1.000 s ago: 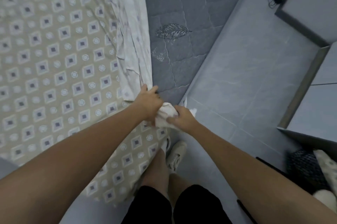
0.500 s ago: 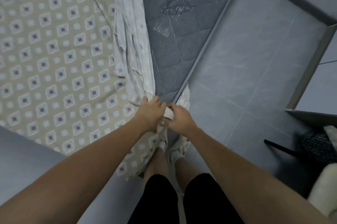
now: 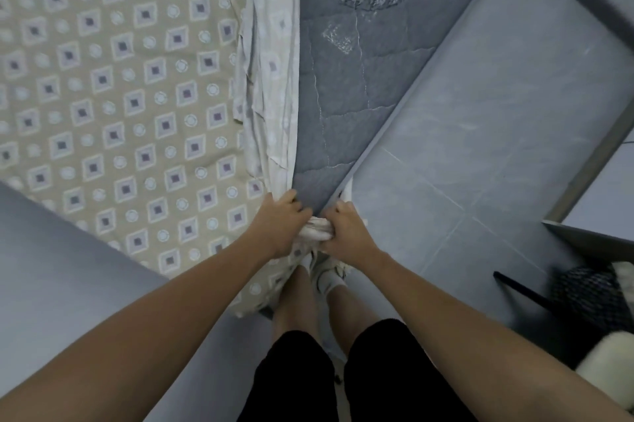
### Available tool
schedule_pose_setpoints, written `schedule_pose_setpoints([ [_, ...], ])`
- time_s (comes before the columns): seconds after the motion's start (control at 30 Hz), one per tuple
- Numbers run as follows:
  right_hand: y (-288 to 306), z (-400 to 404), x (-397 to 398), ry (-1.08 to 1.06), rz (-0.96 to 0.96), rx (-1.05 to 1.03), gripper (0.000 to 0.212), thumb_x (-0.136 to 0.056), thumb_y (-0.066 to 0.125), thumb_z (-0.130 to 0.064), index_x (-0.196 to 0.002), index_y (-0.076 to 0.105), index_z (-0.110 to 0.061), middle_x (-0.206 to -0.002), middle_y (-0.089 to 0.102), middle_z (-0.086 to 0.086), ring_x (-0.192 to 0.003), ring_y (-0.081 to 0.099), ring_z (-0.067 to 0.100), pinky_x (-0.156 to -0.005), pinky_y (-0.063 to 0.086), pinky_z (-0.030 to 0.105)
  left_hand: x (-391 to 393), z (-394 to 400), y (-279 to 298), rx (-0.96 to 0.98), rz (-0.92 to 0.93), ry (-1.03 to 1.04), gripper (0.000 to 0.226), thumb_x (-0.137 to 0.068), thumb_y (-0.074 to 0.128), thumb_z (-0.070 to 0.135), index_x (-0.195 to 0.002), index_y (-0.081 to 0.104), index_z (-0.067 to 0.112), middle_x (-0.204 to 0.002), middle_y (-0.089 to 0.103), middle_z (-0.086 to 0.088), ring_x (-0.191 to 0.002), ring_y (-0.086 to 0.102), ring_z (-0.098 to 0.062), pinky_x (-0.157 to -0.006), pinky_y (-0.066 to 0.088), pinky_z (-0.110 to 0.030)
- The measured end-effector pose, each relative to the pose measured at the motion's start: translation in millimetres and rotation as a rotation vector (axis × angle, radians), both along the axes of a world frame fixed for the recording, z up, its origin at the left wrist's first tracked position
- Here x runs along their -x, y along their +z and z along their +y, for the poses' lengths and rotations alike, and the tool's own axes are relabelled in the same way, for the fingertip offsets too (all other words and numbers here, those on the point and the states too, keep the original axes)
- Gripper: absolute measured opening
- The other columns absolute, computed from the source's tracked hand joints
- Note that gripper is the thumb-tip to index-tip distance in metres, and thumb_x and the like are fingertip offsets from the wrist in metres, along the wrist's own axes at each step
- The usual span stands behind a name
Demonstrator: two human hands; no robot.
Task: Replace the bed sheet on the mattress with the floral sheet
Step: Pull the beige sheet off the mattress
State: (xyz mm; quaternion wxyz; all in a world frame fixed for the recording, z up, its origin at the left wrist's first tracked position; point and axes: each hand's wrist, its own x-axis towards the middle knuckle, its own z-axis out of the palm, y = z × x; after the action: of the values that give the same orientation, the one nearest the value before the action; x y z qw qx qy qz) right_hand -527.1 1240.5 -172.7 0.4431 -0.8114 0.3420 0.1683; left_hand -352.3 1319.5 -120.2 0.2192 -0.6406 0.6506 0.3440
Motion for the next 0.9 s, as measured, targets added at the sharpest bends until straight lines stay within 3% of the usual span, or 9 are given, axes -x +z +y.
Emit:
schedule_pose_setpoints([
  [0.07,-1.5,-4.4,-4.8,0.019,-0.059,0.058,0.027,-0.069,0.062,-0.036,-0.080,0.042,-0.022,-0.094,0.045,0.005,-0.090,0.045,0.025,-0.069,0.034,0.035,-4.1,4.1,2.8,-0.029,0.003,0.054,0.061,-0.078,0.077,0.037,-0.128,0.045,0.022,-0.125,0.055,0.001,-0.133,0.034,-0.024,-0.089,0.039,-0.043],
  [0.2,0.0,22.4,-6.8,-0.012,0.061,0.019,0.030,-0.073,0.072,-0.033,-0.087,0.051,-0.015,-0.086,0.061,0.007,-0.082,0.060,0.033,-0.064,0.040,0.039,2.1,-6.0,8.1,-0.118,-0.080,0.014,0.048,-0.075,0.083,0.047,-0.112,0.060,0.027,-0.111,0.061,0.007,-0.126,0.035,-0.021,-0.087,0.039,-0.043],
  [0.33,11.0,54.1,-0.6,0.010,0.142,-0.126,0.047,-0.080,0.078,-0.042,-0.112,0.056,-0.016,-0.104,0.072,0.007,-0.094,0.067,0.030,-0.080,0.052,0.040,8.5,6.4,12.1,-0.133,-0.180,-0.093,0.043,-0.082,0.078,0.045,-0.119,0.065,0.028,-0.118,0.058,0.009,-0.124,0.033,-0.022,-0.087,0.038,-0.043],
  [0.43,11.4,60.4,5.5,0.000,0.139,-0.174,0.055,-0.076,0.082,-0.044,-0.117,0.060,-0.016,-0.111,0.070,0.007,-0.100,0.065,0.027,-0.080,0.047,0.034,6.4,35.6,15.0,-0.131,-0.151,-0.102,0.057,-0.083,0.076,0.036,-0.136,0.057,0.024,-0.137,0.048,0.003,-0.131,0.033,-0.024,-0.097,0.041,-0.050],
  [0.5,5.4,62.4,8.1,0.016,0.109,-0.084,0.052,-0.075,0.081,-0.044,-0.114,0.065,-0.013,-0.115,0.063,0.012,-0.104,0.057,0.028,-0.084,0.043,0.034,5.3,54.7,12.4,-0.139,-0.128,-0.083,0.069,-0.083,0.074,0.033,-0.145,0.046,0.022,-0.147,0.043,0.001,-0.137,0.032,-0.025,-0.100,0.041,-0.054],
  [0.63,-4.0,85.8,11.3,0.144,0.141,0.027,0.040,-0.074,0.079,-0.037,-0.102,0.069,-0.011,-0.112,0.058,0.014,-0.104,0.055,0.034,-0.083,0.047,0.040,16.3,84.7,14.8,-0.096,-0.076,0.012,0.067,-0.085,0.068,0.029,-0.144,0.036,0.019,-0.144,0.044,-0.002,-0.138,0.034,-0.027,-0.093,0.041,-0.045],
  [0.7,3.3,106.4,9.4,0.134,0.164,-0.040,0.035,-0.077,0.077,-0.032,-0.101,0.064,-0.009,-0.106,0.064,0.014,-0.097,0.061,0.034,-0.079,0.050,0.041,23.5,101.7,15.0,-0.107,-0.064,0.042,0.062,-0.082,0.070,0.029,-0.138,0.045,0.018,-0.138,0.049,-0.004,-0.136,0.037,-0.028,-0.094,0.041,-0.047],
  [0.83,12.9,123.7,1.4,0.094,0.146,-0.139,0.029,-0.078,0.075,-0.026,-0.100,0.059,-0.014,-0.097,0.070,0.011,-0.089,0.065,0.035,-0.072,0.048,0.037,22.6,124.6,12.8,-0.090,-0.083,0.078,0.044,-0.047,0.090,0.028,-0.087,0.073,0.020,-0.097,0.066,-0.004,-0.111,0.056,-0.030,-0.077,0.050,-0.045],
  [0.9,12.0,108.3,-9.9,0.118,0.192,-0.140,0.033,-0.077,0.077,-0.030,-0.101,0.059,-0.017,-0.098,0.071,0.007,-0.090,0.066,0.031,-0.074,0.049,0.037,21.2,124.2,16.2,-0.059,-0.065,0.067,0.033,-0.070,0.082,0.027,-0.102,0.075,0.020,-0.110,0.066,-0.001,-0.127,0.050,-0.030,-0.090,0.048,-0.049],
])
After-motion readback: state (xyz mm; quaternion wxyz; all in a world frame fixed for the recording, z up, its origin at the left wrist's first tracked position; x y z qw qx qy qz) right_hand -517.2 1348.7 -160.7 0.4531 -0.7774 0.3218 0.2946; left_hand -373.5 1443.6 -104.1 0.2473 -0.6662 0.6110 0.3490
